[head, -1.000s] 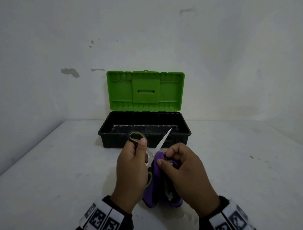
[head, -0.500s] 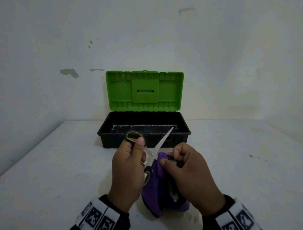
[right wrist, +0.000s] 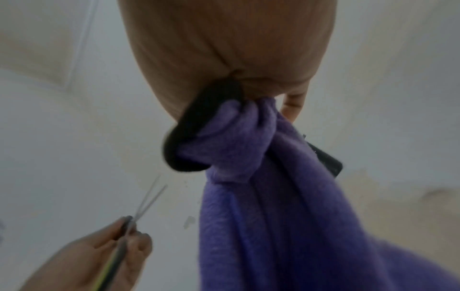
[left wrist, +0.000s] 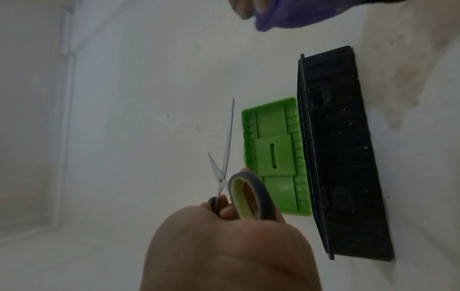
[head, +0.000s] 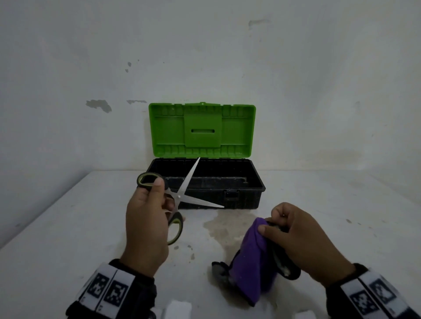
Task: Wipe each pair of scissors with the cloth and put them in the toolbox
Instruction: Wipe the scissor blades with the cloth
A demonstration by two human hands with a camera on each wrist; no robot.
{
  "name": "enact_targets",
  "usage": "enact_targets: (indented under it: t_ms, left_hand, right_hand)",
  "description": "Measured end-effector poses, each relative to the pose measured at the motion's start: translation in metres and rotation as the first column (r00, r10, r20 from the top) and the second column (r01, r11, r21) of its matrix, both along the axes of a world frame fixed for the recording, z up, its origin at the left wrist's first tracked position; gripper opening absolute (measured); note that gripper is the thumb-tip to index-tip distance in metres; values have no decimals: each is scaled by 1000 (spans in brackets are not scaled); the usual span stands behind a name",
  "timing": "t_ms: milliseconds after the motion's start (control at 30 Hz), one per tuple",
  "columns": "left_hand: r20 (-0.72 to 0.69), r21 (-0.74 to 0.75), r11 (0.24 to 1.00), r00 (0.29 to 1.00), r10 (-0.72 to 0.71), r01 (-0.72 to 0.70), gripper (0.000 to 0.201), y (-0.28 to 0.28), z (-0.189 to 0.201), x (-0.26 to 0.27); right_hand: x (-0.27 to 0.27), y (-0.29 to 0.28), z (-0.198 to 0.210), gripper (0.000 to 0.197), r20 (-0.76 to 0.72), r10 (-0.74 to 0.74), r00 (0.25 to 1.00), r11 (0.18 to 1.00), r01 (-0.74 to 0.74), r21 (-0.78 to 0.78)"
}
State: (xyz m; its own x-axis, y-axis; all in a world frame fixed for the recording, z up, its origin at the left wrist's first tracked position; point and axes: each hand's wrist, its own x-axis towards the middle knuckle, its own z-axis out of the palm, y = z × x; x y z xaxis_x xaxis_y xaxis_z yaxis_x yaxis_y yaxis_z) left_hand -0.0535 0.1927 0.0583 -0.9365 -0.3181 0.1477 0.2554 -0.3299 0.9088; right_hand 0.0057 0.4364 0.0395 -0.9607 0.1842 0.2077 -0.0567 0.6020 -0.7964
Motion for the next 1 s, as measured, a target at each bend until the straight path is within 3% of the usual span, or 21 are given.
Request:
enact_targets:
  t_ms: [133,267,367,433,533,600,700,833,1000]
  left_hand:
    - [27,109,994,1000,-10,7,18,0,2,-4]
    - [50,202,979,998,-42,31,15,7,-1,-7]
    - [71,244,969,996,-50,31,14,13,-1,-8]
    - [83,259,966,995,-46,23,15,17,0,-10]
    - [94,261,965,995,-36,10,23,24,-1,-14]
    - [98,250,968,995,-22,-4,23,31,-2,-15]
    - [81,214,977,997,-18,1,16,38,-4,-13]
    - [35,142,989,999,-40,35,5,35,-6,-8]
    - [14,13,993,993,-119,118,7,13,-6,-3]
  right_hand:
    - [-17,5,-2,26,162,150,975,963,-181,201]
    - [-29,-1,-5,33,306,226,925,838,-345,424]
    - [-29,-11,-4,48,261,192,946,811,-302,502]
    - [-24,-21,1,45,164,214,963,808,-269,524]
    - [-16,-43,10,16,71,286,956,912,-294,287]
    - [-13,-60,14,21,83,305,949,951,-308,20]
    - [-11,-83,17,25,114,349,930,910,-307,-280]
    - [-14,-94,15,19,38,330,943,892,-299,-338]
    - [-13,-88,12,14,-3,340,940,806,-293,-515]
